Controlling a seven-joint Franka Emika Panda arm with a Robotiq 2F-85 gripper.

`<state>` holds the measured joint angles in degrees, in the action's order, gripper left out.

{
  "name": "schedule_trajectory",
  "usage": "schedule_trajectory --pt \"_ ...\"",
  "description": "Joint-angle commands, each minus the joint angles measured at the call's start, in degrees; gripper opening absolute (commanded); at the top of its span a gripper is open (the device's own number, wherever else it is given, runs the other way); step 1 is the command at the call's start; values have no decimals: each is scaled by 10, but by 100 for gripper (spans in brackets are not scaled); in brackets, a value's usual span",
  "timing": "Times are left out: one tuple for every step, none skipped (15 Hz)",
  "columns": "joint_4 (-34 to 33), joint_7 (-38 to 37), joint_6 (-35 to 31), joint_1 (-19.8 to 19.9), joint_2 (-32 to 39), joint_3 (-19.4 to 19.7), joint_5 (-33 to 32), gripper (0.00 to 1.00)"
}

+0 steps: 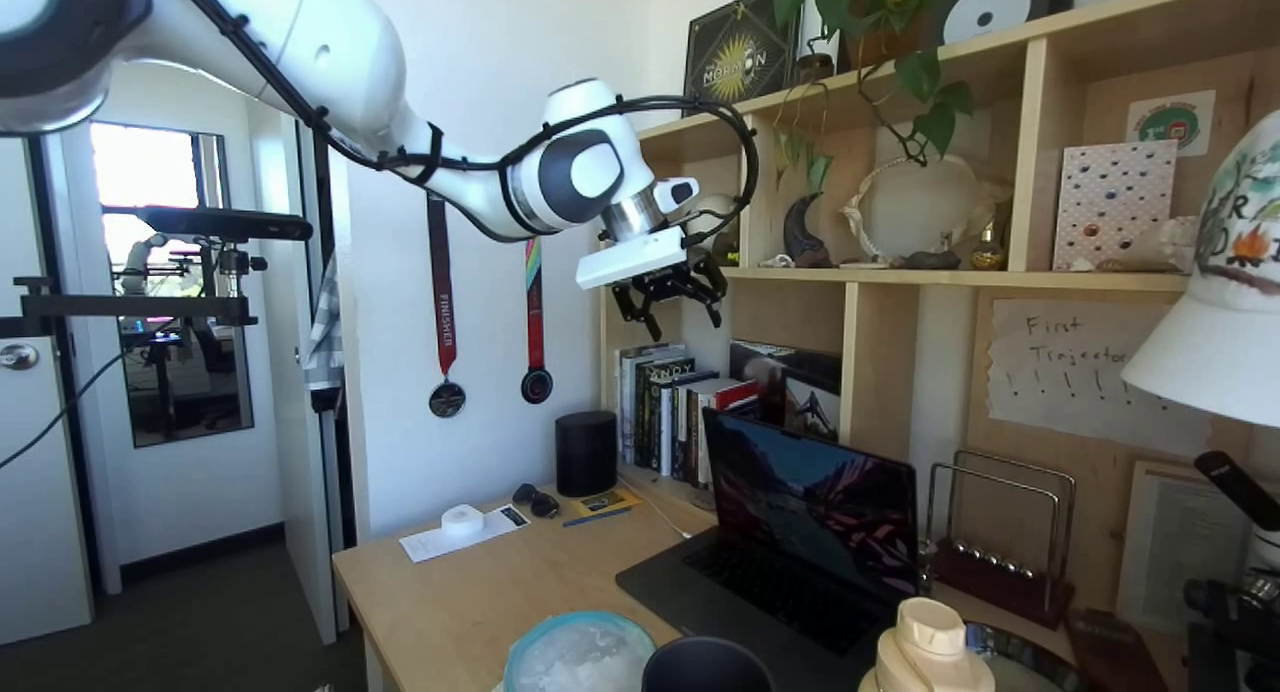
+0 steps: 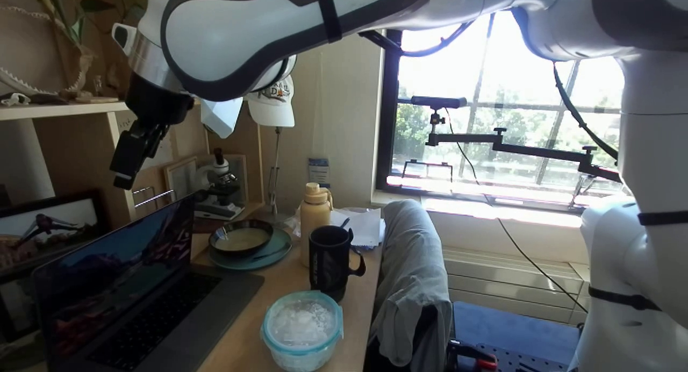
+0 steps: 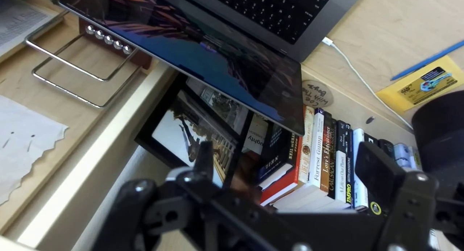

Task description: Close the laptop

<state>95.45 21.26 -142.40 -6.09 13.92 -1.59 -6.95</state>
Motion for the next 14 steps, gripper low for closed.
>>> schedule_trajectory --pt "-84 7 -2 13 79 -21 4 100" --pt "-106 4 -2 14 100 -25 5 100" --pt "-133 -13 6 8 124 -20 -6 100" --pt "-157 -20 8 8 145 -22 0 100" --pt "-182 -34 12 6 167 -20 3 100" --pt "-205 -50 15 5 186 -19 5 100" --pt "-226 -67 18 3 205 -15 4 100" --pt "-245 -78 18 2 221 -15 6 100" --pt "-263 -92 18 0 238 -13 4 100" --pt "-278 -104 18 -3 252 -10 2 100" --pt "-293 -115 20 -5 266 -9 1 100" --pt "-307 -122 20 -7 278 -8 1 100" --pt "-319 -131 19 -10 290 -6 -1 100" --pt "-330 -135 14 -12 302 -5 -2 100"
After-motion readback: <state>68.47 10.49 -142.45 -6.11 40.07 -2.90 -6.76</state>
